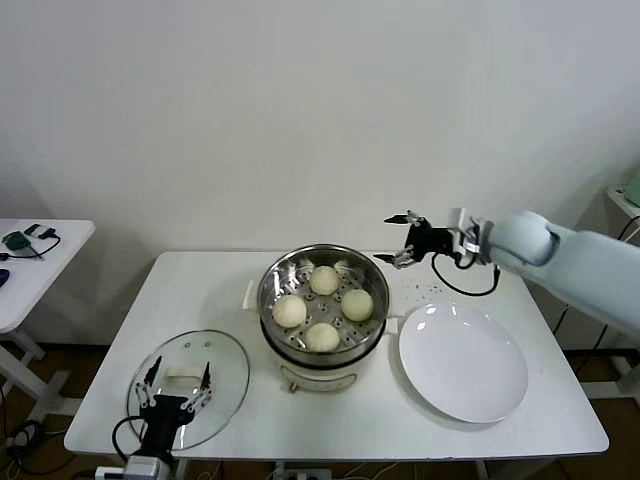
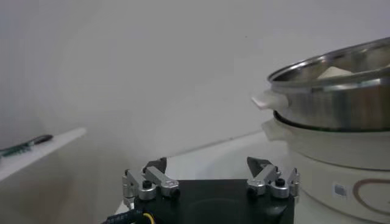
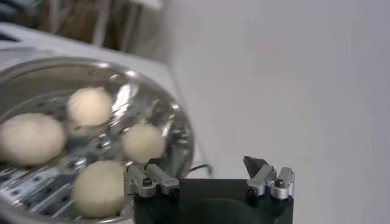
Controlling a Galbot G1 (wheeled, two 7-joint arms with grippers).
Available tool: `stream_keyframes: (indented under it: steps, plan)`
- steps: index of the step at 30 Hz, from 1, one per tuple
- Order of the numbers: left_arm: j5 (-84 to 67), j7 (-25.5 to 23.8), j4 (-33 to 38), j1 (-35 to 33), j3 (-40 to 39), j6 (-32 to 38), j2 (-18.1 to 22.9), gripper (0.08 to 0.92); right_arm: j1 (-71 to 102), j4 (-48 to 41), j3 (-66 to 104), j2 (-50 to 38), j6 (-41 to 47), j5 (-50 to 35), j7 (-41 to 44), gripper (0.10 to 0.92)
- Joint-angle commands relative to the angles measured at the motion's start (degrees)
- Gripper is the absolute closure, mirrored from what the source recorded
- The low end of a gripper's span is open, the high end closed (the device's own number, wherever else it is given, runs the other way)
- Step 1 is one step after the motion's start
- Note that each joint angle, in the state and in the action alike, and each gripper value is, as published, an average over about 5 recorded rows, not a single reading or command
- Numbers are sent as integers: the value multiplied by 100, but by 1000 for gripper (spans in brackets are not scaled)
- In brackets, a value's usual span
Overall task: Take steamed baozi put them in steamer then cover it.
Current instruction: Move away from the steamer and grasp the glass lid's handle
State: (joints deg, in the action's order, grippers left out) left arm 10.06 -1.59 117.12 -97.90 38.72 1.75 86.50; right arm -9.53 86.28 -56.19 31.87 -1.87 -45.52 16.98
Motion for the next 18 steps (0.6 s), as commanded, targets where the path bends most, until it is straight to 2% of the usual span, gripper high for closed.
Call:
stream_keyframes:
  steps: [1,8,18]
  plan:
    - [901,-5,193,41,46,-20,61,177,4435,108,4586,-75,-1027,674,-1631,203]
    - [3216,26,310,86,222,-161,-16,177,6175,419,6997,1210,-506,1120,-1539,203]
    - [7511,-89,222,-41,205,-390,-277,177,7628,638,8358,1818,-219,1499,-1198,203]
